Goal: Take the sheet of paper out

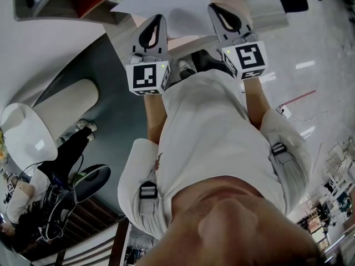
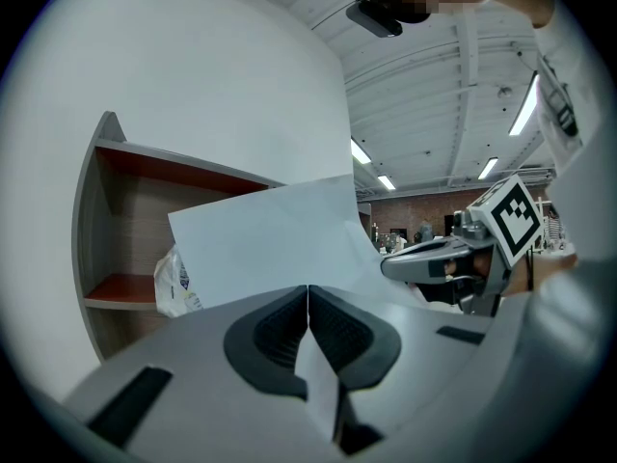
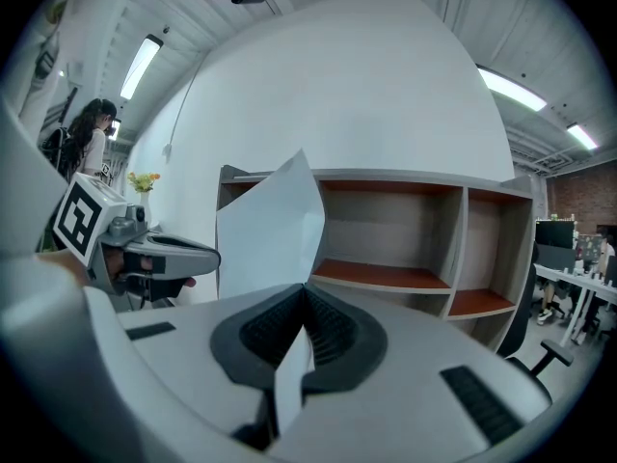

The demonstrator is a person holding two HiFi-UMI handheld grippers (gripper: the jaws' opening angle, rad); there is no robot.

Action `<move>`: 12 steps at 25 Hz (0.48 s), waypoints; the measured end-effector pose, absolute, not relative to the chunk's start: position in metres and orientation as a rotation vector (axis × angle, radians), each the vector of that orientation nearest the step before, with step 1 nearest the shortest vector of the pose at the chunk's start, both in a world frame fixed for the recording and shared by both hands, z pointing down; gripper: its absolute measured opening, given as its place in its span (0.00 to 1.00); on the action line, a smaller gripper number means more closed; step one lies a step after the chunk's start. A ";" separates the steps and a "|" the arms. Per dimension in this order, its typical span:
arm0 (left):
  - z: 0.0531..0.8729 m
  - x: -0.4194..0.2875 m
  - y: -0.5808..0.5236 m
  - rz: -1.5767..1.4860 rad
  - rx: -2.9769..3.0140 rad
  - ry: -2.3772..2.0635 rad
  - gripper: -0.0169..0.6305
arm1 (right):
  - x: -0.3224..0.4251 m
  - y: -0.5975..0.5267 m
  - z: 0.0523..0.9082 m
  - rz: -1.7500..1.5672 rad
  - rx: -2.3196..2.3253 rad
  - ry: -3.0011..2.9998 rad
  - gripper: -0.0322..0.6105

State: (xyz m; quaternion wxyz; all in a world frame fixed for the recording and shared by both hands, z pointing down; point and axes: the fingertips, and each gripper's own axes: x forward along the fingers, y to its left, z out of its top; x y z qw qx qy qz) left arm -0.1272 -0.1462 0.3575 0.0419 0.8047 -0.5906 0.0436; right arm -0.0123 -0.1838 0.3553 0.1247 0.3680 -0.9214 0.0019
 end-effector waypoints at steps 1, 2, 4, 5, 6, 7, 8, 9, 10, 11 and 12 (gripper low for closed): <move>0.357 -0.127 -0.146 0.134 2.463 -1.808 0.06 | -0.012 -0.183 0.355 0.009 1.071 -2.689 0.08; 0.357 -0.127 -0.146 0.134 2.463 -1.809 0.06 | -0.012 -0.183 0.355 0.013 1.070 -2.693 0.08; 0.356 -0.127 -0.145 0.135 2.465 -1.810 0.06 | -0.012 -0.182 0.354 0.016 1.071 -2.696 0.08; 0.356 -0.127 -0.145 0.134 2.466 -1.811 0.06 | -0.013 -0.182 0.354 0.018 1.071 -2.696 0.08; 0.356 -0.127 -0.145 0.134 2.467 -1.811 0.06 | -0.013 -0.182 0.354 0.019 1.072 -2.696 0.08; 0.356 -0.128 -0.145 0.133 2.467 -1.812 0.06 | -0.013 -0.182 0.354 0.017 1.074 -2.695 0.08; 0.356 -0.128 -0.145 0.132 2.468 -1.812 0.06 | -0.013 -0.183 0.354 0.014 1.078 -2.694 0.08; 0.356 -0.128 -0.145 0.132 2.469 -1.812 0.06 | -0.013 -0.183 0.355 0.011 1.080 -2.694 0.08; 0.356 -0.128 -0.146 0.131 2.470 -1.812 0.06 | -0.013 -0.183 0.355 0.011 1.081 -2.694 0.08; 0.356 -0.129 -0.146 0.130 2.471 -1.811 0.06 | -0.013 -0.183 0.355 0.013 1.081 -2.694 0.08; 0.356 -0.128 -0.146 0.130 2.472 -1.811 0.06 | -0.013 -0.183 0.355 0.015 1.079 -2.695 0.08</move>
